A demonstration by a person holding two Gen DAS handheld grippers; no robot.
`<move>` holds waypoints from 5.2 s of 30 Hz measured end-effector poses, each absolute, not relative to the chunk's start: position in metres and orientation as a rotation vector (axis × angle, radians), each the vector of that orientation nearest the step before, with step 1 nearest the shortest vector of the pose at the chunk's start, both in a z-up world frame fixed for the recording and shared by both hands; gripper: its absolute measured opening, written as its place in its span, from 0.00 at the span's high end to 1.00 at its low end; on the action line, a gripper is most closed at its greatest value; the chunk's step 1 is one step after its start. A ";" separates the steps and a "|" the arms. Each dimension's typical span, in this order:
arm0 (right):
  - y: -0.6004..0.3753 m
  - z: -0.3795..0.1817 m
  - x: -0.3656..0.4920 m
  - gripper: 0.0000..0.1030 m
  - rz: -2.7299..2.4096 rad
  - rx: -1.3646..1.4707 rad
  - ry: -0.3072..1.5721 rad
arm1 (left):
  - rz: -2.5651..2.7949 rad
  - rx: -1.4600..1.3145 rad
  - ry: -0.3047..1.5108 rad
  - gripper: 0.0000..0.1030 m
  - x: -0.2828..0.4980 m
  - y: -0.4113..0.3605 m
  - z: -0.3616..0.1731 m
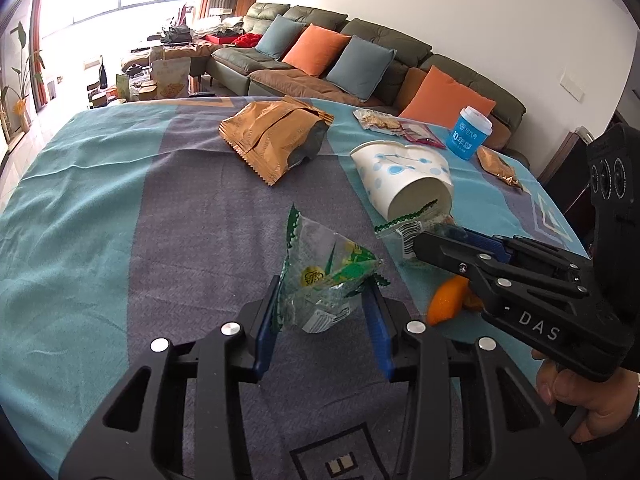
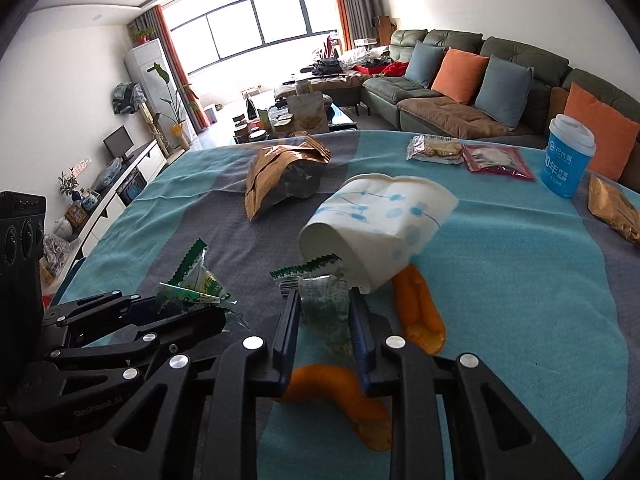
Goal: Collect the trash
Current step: 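Grasp the green snack bag with the left tool while the right tool grasps a green wrapper, then carry the green snack bag and wrapper over the teal trash bin, then open both tools to drop the bag and wrapper into the bin, then move both tools back over the table toward the paper cup and peels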
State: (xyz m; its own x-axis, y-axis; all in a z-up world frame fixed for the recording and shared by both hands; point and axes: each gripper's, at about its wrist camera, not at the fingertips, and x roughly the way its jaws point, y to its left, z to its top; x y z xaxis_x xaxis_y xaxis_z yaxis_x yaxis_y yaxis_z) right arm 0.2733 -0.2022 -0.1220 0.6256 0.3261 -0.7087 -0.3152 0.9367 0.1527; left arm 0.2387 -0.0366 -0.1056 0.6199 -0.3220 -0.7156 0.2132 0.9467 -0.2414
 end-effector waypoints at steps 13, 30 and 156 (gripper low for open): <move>-0.197 -0.089 0.258 0.84 0.401 0.021 0.678 | -0.277 -0.167 0.761 0.65 0.225 -0.016 -0.083; -0.160 -0.046 0.226 0.84 0.501 -0.013 0.568 | -0.198 -0.214 0.604 0.65 0.163 0.037 -0.029; -0.083 -0.006 0.166 0.07 0.543 -0.055 0.374 | 0.305 -0.218 0.357 0.05 0.049 0.146 0.043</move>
State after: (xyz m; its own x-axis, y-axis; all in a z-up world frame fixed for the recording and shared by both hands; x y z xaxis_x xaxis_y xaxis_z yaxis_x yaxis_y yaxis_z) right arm 0.1656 -0.0833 -0.0060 0.7904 0.4942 -0.3619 -0.5141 0.8564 0.0468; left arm 0.0494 0.1463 0.0427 0.8920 0.2539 -0.3741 -0.3300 0.9312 -0.1547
